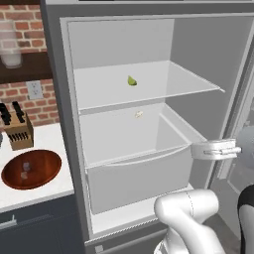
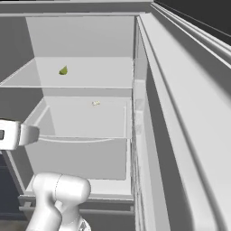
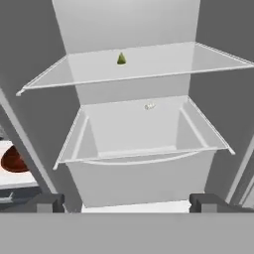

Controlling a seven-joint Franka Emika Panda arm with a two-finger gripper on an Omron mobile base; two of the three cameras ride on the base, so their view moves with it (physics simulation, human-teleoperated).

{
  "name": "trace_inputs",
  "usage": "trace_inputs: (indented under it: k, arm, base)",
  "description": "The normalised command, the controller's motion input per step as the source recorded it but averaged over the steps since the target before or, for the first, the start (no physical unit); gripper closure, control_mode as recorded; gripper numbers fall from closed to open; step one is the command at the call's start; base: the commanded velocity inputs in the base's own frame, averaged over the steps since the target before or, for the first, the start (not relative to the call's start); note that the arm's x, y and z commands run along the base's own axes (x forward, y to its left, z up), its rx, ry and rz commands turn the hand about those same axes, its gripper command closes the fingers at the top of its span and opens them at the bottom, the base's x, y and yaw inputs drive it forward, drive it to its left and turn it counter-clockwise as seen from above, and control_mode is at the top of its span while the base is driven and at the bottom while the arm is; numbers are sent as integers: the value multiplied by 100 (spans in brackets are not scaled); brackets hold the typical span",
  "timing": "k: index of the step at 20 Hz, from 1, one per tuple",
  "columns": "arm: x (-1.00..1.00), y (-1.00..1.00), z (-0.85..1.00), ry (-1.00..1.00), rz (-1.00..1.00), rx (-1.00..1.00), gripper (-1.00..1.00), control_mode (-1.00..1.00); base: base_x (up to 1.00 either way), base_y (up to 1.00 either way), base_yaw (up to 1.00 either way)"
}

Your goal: Grab a lemon wedge from the fridge and one ice cube from the ice bowl, and put them in the glass of lemonade.

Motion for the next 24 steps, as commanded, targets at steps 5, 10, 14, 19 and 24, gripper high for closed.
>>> trace_inputs:
  k: [5,10,14,19,24]
  arm:
    - [5,0,78,-5,1,-12,-100,-100]
    - [81,3,58,9,0,-17,-100,-100]
    - [100,26,8,2,0,-5,-100,-100]
    - [100,15,-33,0,0,0,-100,-100]
    - [95,4,-49,-8,0,1,-100,-100]
  base:
    - [0,0,0]
    - [0,0,0]
    - [0,0,0]
    - [0,0,0]
    - [0,0,0]
